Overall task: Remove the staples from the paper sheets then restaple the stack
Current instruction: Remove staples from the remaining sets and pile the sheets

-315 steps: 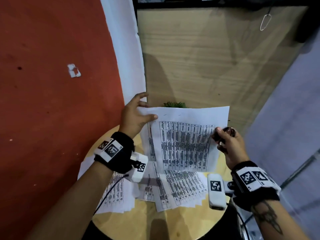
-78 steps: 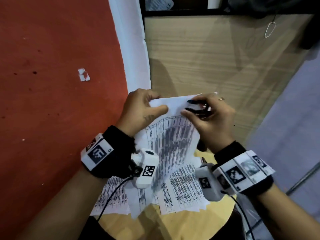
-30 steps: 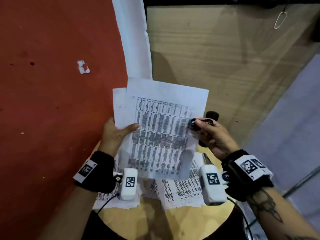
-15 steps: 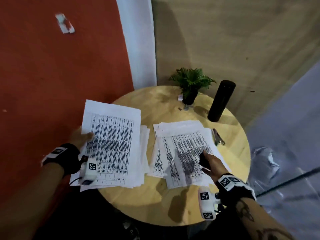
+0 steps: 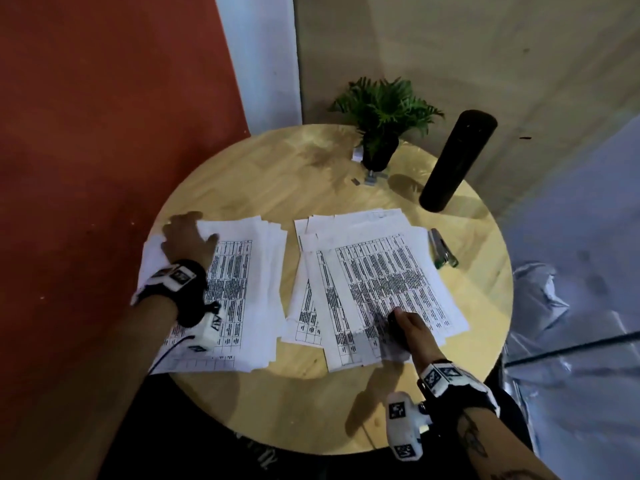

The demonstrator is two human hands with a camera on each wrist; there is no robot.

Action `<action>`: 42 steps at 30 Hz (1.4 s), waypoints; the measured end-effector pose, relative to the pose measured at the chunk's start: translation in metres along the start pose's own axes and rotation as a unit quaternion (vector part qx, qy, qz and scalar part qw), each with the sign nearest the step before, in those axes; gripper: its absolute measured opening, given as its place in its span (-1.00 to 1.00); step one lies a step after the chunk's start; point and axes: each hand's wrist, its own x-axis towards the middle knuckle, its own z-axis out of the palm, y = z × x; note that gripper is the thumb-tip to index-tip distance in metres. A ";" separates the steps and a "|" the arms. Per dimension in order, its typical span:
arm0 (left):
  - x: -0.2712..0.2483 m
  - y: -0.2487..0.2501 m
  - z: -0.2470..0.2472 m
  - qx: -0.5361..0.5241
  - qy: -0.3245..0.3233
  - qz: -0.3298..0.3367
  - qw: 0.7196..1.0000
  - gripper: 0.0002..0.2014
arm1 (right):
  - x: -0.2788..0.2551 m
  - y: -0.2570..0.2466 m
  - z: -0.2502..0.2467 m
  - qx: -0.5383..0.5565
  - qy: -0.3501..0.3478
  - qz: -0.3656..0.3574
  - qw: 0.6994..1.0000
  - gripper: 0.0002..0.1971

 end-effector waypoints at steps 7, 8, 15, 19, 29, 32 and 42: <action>-0.043 0.103 0.091 -0.084 -0.261 0.005 0.962 -0.39 | -0.003 -0.003 -0.001 0.016 -0.009 0.008 1.000 -0.75; -0.047 0.108 0.099 -0.083 -0.264 -0.012 0.961 -0.31 | -0.002 -0.002 -0.001 0.020 -0.008 0.007 1.000 -0.77; -0.048 0.120 0.119 -0.104 -0.292 -0.075 0.948 -0.49 | 0.003 0.005 -0.001 0.036 -0.015 -0.011 0.999 -0.73; -0.045 0.119 0.124 -0.160 -0.278 -0.082 0.944 -0.45 | 0.003 0.006 -0.001 0.039 -0.021 -0.022 0.999 -0.76; -0.072 0.115 0.116 -0.195 -0.390 -0.178 0.882 -0.34 | 0.002 0.005 -0.001 0.058 -0.020 -0.029 0.998 -0.76; -0.083 0.116 0.111 -0.230 -0.379 -0.151 0.884 -0.40 | 0.004 0.005 0.000 0.042 -0.019 -0.018 0.999 -0.74; -0.100 0.129 0.057 -0.446 -0.268 -0.038 0.853 -0.62 | -0.018 -0.056 -0.025 0.212 0.003 -0.077 0.974 -0.81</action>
